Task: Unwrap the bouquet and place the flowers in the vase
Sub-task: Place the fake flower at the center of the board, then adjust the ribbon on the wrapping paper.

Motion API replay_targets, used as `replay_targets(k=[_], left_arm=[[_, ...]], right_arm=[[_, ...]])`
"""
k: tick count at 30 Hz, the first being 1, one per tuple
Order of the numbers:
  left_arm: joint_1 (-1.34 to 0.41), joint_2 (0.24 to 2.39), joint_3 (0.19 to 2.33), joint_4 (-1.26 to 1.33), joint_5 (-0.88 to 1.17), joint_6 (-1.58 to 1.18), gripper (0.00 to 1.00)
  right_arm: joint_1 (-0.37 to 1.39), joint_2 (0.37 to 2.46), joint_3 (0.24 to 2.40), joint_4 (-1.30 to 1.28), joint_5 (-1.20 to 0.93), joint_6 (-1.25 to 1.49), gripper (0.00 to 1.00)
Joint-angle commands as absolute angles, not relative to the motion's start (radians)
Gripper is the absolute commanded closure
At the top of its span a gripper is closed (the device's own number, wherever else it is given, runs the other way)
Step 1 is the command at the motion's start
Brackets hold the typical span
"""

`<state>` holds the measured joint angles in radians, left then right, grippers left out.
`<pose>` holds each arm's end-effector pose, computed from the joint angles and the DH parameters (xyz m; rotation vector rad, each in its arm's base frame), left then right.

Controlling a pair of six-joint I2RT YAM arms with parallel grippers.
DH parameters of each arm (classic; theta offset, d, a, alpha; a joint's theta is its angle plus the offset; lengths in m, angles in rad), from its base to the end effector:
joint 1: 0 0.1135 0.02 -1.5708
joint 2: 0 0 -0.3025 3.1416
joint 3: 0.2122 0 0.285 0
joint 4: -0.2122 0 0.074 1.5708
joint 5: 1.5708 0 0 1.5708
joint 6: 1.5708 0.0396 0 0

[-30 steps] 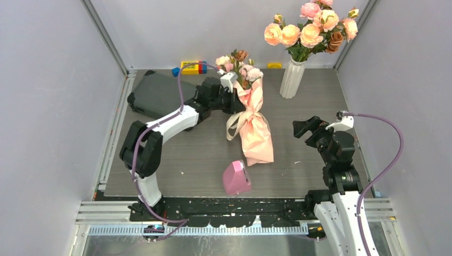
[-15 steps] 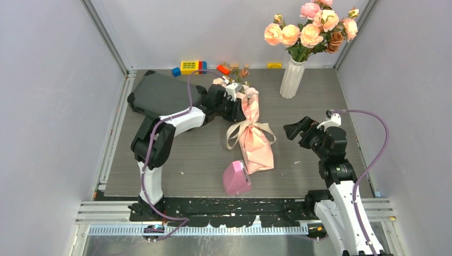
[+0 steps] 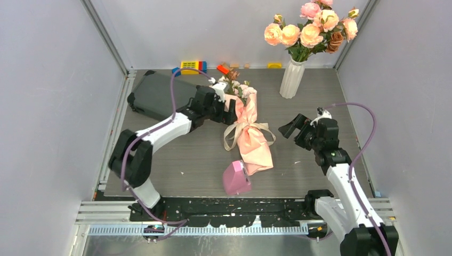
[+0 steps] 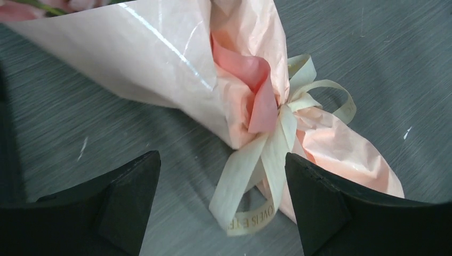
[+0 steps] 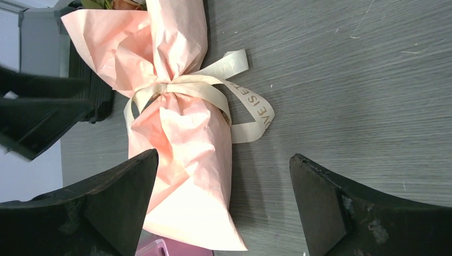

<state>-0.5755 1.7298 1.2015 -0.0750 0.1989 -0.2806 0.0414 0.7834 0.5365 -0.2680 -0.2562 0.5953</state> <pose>0.3579 -0.2415 0.2596 0.4462 2.2029 -0.6933 0.1877 0.0178 0.2618 0.4281 2.0906 0.6487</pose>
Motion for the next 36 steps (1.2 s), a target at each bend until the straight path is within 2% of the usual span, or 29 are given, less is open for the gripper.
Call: replay_targets(k=[1,8,15,16,18,22,27,34,36], left_arm=[[-0.565,1.546,1.116,-0.165,0.08,-0.334,0.1],[-0.556,1.394,0.882,-0.168,0.131,-0.446,0.1],[-0.549,1.422,0.737,0.033,0.205,-0.611,0.12],[-0.549,1.441,0.731,0.06,0.218,-0.626,0.14],[-0.549,1.488,0.731,0.106,0.269,-0.633,0.25],[-0.549,1.563,0.728,0.195,0.315,-0.648,0.36],[-0.549,1.634,0.739,0.248,0.332,-0.666,0.41],[-0.565,1.696,0.76,0.301,0.372,-0.705,0.59],[-0.566,1.707,0.753,0.312,0.373,-0.725,0.68]], right_arm=[[0.064,0.868,0.639,-0.318,-0.298,0.638,0.03],[0.112,1.039,0.682,-0.388,-0.37,0.677,0.06],[0.129,1.104,0.674,-0.352,-0.409,0.764,0.09],[0.134,1.105,0.677,-0.359,-0.4,0.767,0.09],[0.139,1.106,0.682,-0.364,-0.39,0.776,0.1],[0.147,1.098,0.677,-0.365,-0.379,0.797,0.11],[0.153,1.073,0.67,-0.376,-0.354,0.804,0.11],[0.155,1.083,0.666,-0.378,-0.338,0.798,0.12],[0.155,1.092,0.669,-0.376,-0.334,0.792,0.12]])
